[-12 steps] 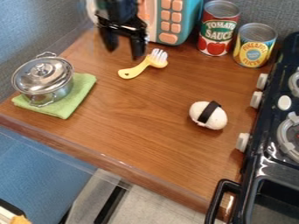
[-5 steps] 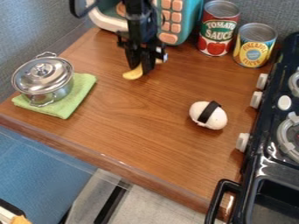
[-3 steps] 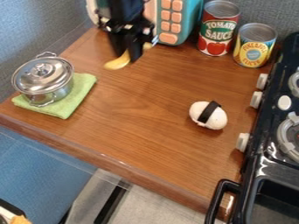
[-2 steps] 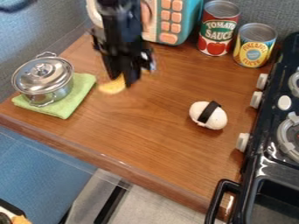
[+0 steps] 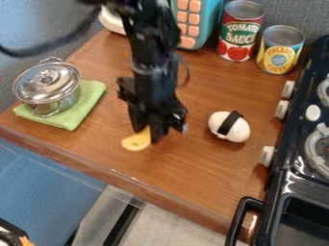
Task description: Move the yellow object to the lower right side of the desk
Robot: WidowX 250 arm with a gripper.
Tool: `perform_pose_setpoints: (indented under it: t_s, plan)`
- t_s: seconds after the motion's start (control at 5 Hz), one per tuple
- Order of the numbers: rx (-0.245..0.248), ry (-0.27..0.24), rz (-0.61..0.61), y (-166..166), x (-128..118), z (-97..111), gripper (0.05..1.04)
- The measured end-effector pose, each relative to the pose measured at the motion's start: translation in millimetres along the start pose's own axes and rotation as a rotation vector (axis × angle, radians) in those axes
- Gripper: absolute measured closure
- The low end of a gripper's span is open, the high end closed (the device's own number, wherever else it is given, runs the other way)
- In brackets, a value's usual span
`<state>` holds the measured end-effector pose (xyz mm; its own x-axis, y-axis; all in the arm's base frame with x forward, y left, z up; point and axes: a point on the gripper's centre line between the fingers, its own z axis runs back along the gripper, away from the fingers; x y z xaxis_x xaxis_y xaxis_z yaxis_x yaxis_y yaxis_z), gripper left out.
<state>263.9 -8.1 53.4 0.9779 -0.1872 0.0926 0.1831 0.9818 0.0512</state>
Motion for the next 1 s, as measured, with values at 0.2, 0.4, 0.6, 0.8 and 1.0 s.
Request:
perform_pose_setpoints:
  t_s: [0.2,0.4,0.6,0.8,1.0]
  plan:
    - [0.045,0.001,0.009,-17.8,-7.3,-15.5,0.721]
    - [0.079,0.004,0.039,-25.4,-10.6,-22.0,0.676]
    - [0.092,0.013,0.058,-24.3,-12.1,-23.9,0.366]
    - [0.079,0.04,0.056,-25.9,-17.0,-13.3,0.101]
    - [0.041,0.003,0.038,-24.4,-13.7,21.3,0.077]
